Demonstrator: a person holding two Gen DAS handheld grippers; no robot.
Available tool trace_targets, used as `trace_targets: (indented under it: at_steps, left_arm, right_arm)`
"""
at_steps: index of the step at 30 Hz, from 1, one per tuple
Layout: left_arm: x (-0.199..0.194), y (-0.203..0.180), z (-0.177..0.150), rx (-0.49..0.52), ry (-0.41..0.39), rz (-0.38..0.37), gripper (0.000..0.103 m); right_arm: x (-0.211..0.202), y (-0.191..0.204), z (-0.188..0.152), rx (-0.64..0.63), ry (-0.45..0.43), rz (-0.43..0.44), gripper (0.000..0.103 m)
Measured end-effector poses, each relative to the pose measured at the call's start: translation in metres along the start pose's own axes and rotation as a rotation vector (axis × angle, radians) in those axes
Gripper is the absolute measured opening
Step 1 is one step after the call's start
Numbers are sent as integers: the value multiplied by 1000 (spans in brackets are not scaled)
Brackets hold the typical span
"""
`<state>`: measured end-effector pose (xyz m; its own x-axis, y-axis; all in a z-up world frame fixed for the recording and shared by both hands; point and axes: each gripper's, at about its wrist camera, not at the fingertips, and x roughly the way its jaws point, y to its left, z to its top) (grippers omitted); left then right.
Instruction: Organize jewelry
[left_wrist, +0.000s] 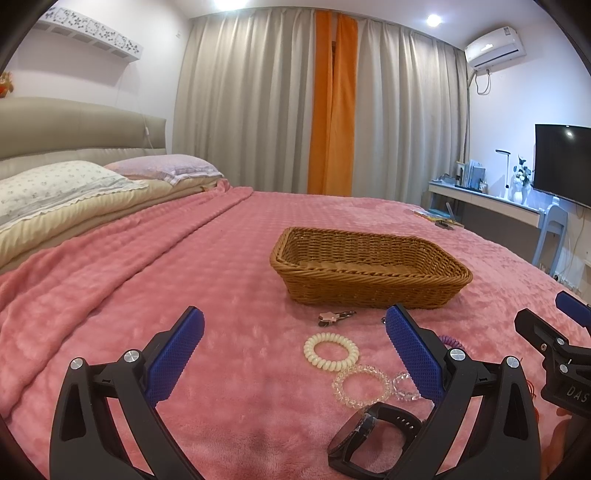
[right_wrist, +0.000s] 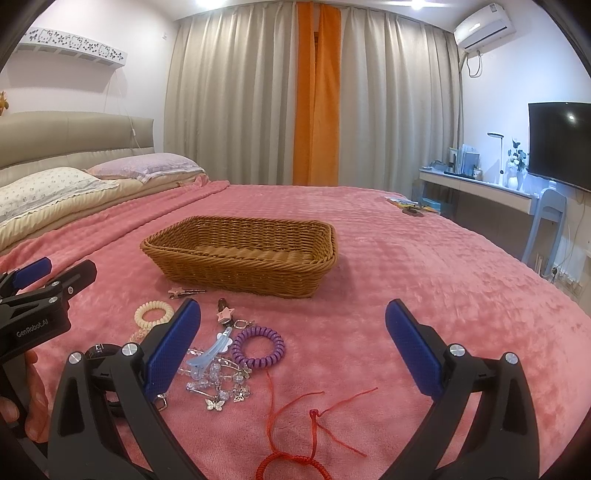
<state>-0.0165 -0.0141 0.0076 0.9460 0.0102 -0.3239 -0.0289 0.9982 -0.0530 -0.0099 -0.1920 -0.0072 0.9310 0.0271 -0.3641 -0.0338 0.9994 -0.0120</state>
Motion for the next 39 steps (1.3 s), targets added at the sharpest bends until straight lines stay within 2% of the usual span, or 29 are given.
trace_targets:
  at_steps: [10,12,14,17,19,23,24,26,28,33,34,36,39]
  left_arm:
    - [-7,0,-2,-2,4,-1,96]
    - [2,2,0,-9,2,-7,96]
    - [2,7,1,-33,17,-40,96]
    - [7,24,-2,-114,90,-155,96]
    - [6,34,-3,-146,141,-190,95]
    - [-1,37,-15,-141,248,-186,90]
    - [-2,36,-18,-140,274,-199,86]
    - [-6,30,-23,-137,317,-231,84]
    - [-12,22,-27,-128,344,-243,82]
    - [-15,1,-35,-64,403,-230,72]
    - [-11,-1,-35,-54,418,-227,68]
    - [-8,-3,-38,-49,441,-229,63]
    - [1,-3,-40,-48,478,-244,60]
  right_arm:
    - [0,0,0,1,4,-3,96]
    - [1,1,0,-1,8,-4,96]
    - [2,0,-1,-3,15,-10,96]
    - [7,-2,-2,0,39,-13,95]
    - [11,-6,-2,6,66,-8,89]
    - [15,-12,-4,18,146,20,72]
    - [13,-14,-5,16,160,34,71]
    - [2,-18,-8,15,173,52,71]
    - [-9,-24,-11,9,197,55,68]
    - [-23,-32,-22,-30,273,45,54]
    - [-24,-35,-26,-28,296,57,52]
    - [-24,-40,-32,-15,344,84,44]
    - [-20,-40,-44,-3,411,129,40]
